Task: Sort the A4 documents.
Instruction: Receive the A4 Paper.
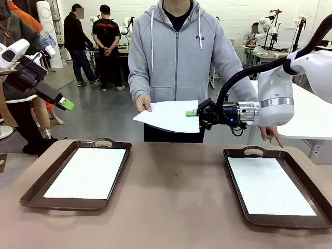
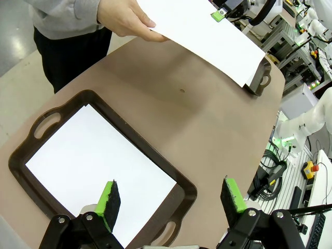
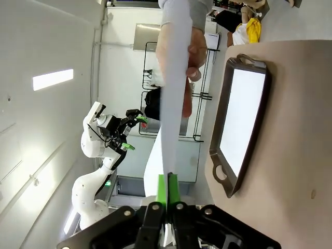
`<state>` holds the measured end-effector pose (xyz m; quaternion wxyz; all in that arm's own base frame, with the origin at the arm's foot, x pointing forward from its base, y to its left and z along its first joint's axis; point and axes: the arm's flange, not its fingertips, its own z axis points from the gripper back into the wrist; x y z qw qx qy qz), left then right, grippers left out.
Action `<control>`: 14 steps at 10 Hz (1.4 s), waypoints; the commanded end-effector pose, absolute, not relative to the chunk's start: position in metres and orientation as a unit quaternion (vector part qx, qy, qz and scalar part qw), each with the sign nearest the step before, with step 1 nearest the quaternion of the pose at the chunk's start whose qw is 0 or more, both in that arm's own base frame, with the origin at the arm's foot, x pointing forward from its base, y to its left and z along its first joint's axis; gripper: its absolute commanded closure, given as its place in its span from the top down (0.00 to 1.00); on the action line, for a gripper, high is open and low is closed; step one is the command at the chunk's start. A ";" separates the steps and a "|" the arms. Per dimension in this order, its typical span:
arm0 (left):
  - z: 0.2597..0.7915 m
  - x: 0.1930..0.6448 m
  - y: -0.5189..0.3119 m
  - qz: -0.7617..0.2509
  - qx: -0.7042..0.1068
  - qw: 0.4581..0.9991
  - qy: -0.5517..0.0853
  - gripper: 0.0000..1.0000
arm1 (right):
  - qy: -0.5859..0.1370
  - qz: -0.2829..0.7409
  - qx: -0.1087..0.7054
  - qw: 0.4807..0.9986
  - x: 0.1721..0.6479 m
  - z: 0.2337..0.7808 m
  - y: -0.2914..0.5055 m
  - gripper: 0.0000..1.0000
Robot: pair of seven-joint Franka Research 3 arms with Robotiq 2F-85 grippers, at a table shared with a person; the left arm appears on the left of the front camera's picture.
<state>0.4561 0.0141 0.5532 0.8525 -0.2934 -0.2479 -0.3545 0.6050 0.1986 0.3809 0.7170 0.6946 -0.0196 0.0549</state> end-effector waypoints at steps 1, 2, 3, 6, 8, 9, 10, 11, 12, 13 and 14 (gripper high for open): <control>0.554 0.455 0.015 -0.358 -0.292 0.851 -0.250 1.00 | -0.005 0.062 0.695 0.716 0.614 0.382 0.197 0.00; 0.554 0.455 0.015 -0.358 -0.292 0.851 -0.250 1.00 | -0.003 0.064 0.695 0.716 0.614 0.381 0.197 0.00; 0.554 0.455 0.015 -0.358 -0.292 0.851 -0.250 1.00 | 0.000 0.065 0.696 0.715 0.613 0.381 0.196 0.00; 0.554 0.455 0.015 -0.358 -0.292 0.851 -0.250 1.00 | 0.020 0.080 0.692 0.717 0.614 0.383 0.189 0.00; 0.554 0.455 0.015 -0.358 -0.292 0.851 -0.250 1.00 | -0.011 0.061 0.700 0.712 0.604 0.380 0.196 0.00; 0.554 0.455 0.015 -0.358 -0.292 0.851 -0.250 1.00 | -0.011 0.061 0.700 0.712 0.604 0.380 0.196 0.00; 0.554 0.455 0.015 -0.358 -0.292 0.851 -0.250 1.00 | -0.011 0.061 0.700 0.712 0.604 0.380 0.196 0.00; 0.554 0.455 0.015 -0.358 -0.292 0.851 -0.250 1.00 | -0.011 0.061 0.700 0.712 0.604 0.380 0.196 0.00; 0.554 0.455 0.015 -0.358 -0.292 0.851 -0.250 1.00 | -0.011 0.061 0.700 0.712 0.604 0.380 0.196 0.00; 0.554 0.455 0.015 -0.358 -0.292 0.851 -0.250 1.00 | -0.011 0.061 0.700 0.712 0.604 0.380 0.196 0.00; 0.554 0.455 0.015 -0.358 -0.292 0.851 -0.250 1.00 | -0.011 0.061 0.700 0.712 0.604 0.380 0.196 0.00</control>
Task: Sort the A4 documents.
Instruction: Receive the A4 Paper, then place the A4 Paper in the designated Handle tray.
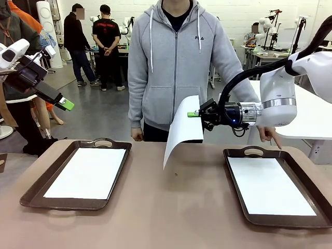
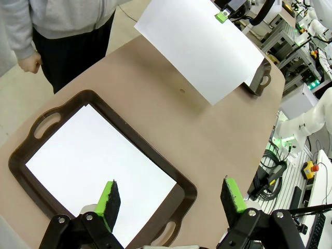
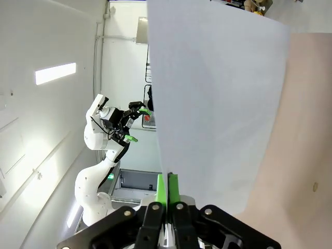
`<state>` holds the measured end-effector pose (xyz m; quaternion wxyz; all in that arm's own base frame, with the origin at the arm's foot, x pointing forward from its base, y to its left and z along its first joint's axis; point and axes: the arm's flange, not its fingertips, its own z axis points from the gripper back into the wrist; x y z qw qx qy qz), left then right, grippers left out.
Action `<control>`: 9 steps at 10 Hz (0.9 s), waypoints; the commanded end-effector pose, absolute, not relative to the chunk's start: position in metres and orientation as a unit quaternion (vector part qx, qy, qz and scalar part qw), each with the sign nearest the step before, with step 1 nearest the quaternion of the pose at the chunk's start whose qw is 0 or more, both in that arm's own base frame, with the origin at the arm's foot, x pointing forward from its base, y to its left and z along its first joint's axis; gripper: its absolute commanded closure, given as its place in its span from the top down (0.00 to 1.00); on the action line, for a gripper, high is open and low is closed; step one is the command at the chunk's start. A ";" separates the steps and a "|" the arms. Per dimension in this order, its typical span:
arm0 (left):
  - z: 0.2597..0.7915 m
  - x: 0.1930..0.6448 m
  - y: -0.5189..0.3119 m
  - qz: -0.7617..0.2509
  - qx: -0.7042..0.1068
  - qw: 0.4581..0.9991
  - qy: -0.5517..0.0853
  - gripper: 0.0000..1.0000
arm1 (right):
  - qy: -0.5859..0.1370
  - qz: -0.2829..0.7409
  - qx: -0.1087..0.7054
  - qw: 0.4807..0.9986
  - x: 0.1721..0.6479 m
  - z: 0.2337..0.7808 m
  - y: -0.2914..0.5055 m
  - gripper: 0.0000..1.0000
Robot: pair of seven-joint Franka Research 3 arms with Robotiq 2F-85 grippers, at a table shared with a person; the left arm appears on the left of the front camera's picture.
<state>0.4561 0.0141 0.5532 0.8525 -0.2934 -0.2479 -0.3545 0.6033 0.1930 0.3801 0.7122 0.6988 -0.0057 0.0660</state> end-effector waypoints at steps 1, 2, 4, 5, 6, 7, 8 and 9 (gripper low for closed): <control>0.554 0.455 0.015 -0.358 -0.292 0.851 -0.250 1.00 | -0.011 0.061 0.700 0.712 0.604 0.380 0.196 0.00; 0.554 0.455 0.015 -0.358 -0.292 0.851 -0.250 1.00 | -0.011 0.061 0.700 0.712 0.604 0.380 0.196 0.00; 0.554 0.455 0.015 -0.358 -0.292 0.851 -0.250 1.00 | -0.011 0.061 0.700 0.712 0.604 0.380 0.196 0.00; 0.554 0.455 0.015 -0.358 -0.292 0.851 -0.250 1.00 | -0.011 0.061 0.700 0.712 0.604 0.380 0.196 0.00; 0.554 0.455 0.015 -0.358 -0.292 0.851 -0.250 1.00 | -0.011 0.061 0.700 0.712 0.604 0.380 0.196 0.00; 0.554 0.455 0.015 -0.358 -0.292 0.851 -0.250 1.00 | -0.011 0.061 0.700 0.712 0.604 0.380 0.196 0.00; 0.554 0.455 0.015 -0.358 -0.292 0.851 -0.250 1.00 | -0.011 0.061 0.700 0.712 0.604 0.380 0.196 0.00; 0.554 0.455 0.015 -0.358 -0.292 0.851 -0.250 1.00 | -0.011 0.061 0.700 0.712 0.604 0.380 0.196 0.00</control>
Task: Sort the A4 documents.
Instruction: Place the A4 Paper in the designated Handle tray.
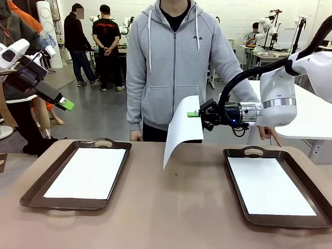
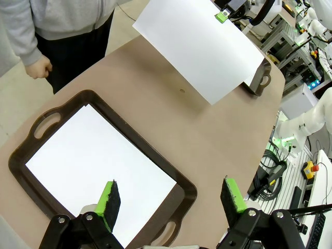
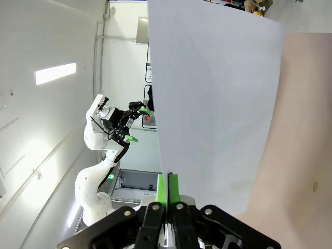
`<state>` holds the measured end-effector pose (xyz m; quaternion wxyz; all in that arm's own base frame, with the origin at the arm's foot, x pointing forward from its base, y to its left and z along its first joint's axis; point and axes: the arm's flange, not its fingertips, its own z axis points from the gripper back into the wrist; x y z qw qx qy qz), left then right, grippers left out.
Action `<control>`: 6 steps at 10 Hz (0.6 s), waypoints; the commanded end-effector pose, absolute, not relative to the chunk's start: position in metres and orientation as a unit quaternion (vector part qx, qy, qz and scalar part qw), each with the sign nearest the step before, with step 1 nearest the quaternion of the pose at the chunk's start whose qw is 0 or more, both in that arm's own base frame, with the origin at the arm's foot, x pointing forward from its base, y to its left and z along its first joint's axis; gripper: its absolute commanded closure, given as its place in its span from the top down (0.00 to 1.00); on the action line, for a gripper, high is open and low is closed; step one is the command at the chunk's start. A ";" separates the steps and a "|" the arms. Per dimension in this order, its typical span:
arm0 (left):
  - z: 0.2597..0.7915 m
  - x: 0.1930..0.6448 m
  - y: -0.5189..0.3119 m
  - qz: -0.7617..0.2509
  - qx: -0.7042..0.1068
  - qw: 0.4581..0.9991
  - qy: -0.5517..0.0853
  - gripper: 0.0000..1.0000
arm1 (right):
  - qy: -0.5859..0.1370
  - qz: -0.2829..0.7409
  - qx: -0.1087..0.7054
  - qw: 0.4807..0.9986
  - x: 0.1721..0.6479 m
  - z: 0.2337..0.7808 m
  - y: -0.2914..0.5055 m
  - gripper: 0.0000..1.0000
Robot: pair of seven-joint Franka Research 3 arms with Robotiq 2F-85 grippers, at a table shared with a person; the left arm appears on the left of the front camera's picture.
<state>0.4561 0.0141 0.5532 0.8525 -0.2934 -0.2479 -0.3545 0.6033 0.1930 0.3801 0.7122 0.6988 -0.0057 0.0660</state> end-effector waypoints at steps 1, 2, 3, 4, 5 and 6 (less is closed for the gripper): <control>0.554 0.455 0.015 -0.358 -0.292 0.851 -0.250 1.00 | -0.006 0.066 0.699 0.712 0.603 0.380 0.193 0.01; 0.554 0.455 0.015 -0.358 -0.292 0.851 -0.250 1.00 | -0.006 0.084 0.701 0.708 0.578 0.386 0.182 0.01; 0.554 0.455 0.015 -0.358 -0.292 0.851 -0.250 1.00 | -0.022 0.087 0.699 0.710 0.562 0.393 0.155 0.01; 0.554 0.455 0.015 -0.358 -0.292 0.851 -0.250 1.00 | -0.029 0.086 0.698 0.710 0.552 0.399 0.132 0.01; 0.554 0.455 0.015 -0.358 -0.292 0.851 -0.250 1.00 | -0.013 0.103 0.697 0.709 0.544 0.406 0.109 0.01; 0.554 0.455 0.015 -0.358 -0.292 0.851 -0.250 1.00 | -0.010 0.131 0.691 0.711 0.537 0.413 0.088 0.01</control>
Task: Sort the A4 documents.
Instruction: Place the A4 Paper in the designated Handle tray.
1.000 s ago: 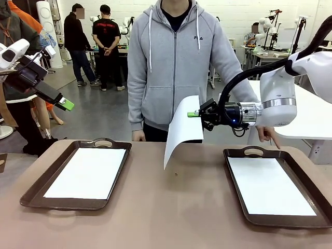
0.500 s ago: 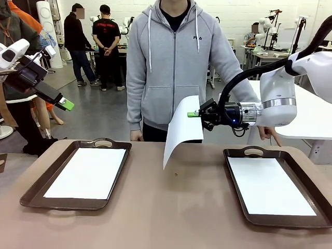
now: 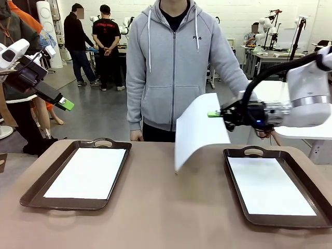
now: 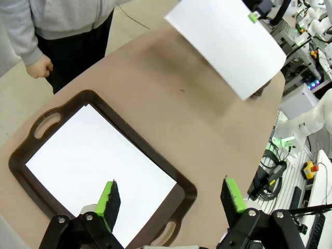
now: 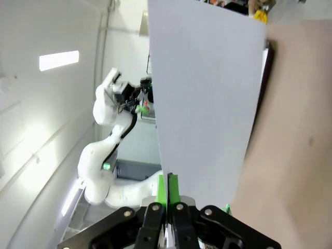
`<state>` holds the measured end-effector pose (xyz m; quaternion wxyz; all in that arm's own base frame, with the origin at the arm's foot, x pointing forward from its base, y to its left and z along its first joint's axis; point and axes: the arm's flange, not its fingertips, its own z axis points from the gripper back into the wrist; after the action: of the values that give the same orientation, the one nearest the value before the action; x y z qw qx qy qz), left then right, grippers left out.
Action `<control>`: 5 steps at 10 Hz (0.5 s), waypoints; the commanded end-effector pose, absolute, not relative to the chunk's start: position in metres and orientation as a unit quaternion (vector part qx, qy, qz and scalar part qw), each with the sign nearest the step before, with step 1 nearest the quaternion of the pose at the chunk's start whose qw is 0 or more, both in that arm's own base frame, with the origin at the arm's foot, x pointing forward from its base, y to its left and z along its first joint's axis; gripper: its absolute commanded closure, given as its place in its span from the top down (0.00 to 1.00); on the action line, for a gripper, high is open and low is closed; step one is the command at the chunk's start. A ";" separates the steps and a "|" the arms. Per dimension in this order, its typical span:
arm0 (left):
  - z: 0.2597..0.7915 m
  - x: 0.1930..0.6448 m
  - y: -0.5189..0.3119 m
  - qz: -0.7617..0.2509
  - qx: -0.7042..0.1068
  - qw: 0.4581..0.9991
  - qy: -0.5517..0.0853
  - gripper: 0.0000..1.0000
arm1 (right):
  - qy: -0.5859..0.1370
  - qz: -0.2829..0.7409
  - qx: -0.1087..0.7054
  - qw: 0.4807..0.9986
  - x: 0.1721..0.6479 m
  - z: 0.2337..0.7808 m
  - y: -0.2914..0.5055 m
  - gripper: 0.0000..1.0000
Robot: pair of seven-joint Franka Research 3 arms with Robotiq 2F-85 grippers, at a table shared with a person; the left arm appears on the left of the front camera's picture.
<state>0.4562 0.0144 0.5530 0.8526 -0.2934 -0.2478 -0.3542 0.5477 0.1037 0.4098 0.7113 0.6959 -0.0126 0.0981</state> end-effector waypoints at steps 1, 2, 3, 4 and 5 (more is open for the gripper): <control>0.554 0.455 0.015 -0.358 -0.292 0.851 -0.250 1.00 | -0.012 0.141 0.680 0.719 0.532 0.418 0.063 0.01; 0.554 0.455 0.015 -0.358 -0.292 0.851 -0.250 1.00 | -0.004 0.155 0.671 0.725 0.529 0.419 0.044 0.01; 0.554 0.455 0.015 -0.358 -0.292 0.851 -0.250 1.00 | 0.009 0.164 0.662 0.731 0.527 0.416 0.028 0.01; 0.554 0.455 0.015 -0.358 -0.292 0.851 -0.250 1.00 | 0.021 0.197 0.669 0.716 0.525 0.410 0.016 0.01; 0.554 0.455 0.015 -0.358 -0.292 0.851 -0.250 1.00 | 0.028 0.201 0.678 0.707 0.527 0.399 0.010 0.01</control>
<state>0.4561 0.0144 0.5531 0.8526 -0.2934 -0.2479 -0.3543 0.5169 0.0112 0.4094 0.7217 0.6692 0.0194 0.1758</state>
